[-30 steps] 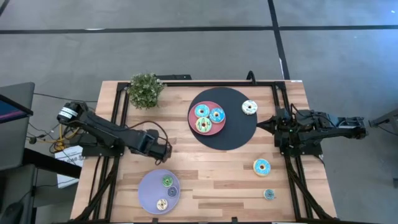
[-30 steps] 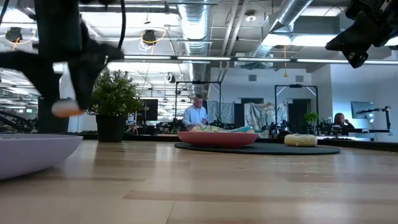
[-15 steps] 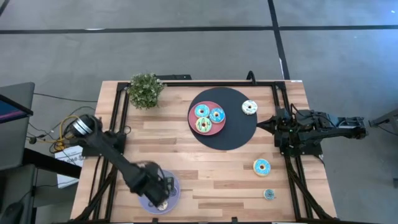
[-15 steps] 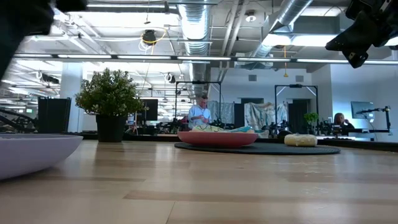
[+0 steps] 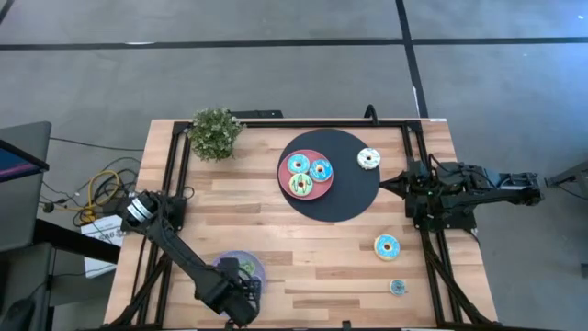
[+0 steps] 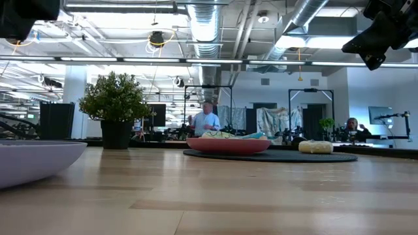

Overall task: Pick & Place donuts
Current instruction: Put the small dark blue donut on the purple plate

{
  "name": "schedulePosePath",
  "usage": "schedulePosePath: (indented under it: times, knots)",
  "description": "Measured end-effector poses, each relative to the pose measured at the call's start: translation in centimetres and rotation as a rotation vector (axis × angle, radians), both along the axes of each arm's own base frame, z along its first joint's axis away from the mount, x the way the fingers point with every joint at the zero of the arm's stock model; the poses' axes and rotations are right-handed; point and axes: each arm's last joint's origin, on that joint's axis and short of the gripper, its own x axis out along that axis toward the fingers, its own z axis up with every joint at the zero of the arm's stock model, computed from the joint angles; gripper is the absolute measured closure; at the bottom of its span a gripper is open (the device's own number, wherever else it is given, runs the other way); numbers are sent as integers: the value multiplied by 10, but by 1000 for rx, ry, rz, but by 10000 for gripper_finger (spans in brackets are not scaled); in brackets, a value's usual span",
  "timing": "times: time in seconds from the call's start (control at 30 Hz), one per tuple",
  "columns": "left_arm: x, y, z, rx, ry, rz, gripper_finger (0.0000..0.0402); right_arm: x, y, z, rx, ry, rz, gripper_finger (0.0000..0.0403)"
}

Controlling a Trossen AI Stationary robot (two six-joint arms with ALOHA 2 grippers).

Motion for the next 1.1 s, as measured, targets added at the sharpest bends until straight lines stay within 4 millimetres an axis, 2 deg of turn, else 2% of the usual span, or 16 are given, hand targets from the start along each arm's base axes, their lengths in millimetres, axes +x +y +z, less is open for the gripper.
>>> schedulePosePath:
  times: [0.27, 0.47, 0.83, 1.1]
  knots:
    - [-17, 2, 0, 92, 100, -34, 176, 0, 0, 0, 0, 0, 0, 403]
    - [-23, -3, 0, 98, 106, -74, 176, 0, 0, 0, 0, 0, 0, 403]
    - [-26, -10, -5, 54, 136, -153, 176, 0, 0, 0, 0, 0, 0, 403]
    - [-23, -14, -6, 21, 96, -180, 176, 0, 0, 0, 0, 0, 0, 403]
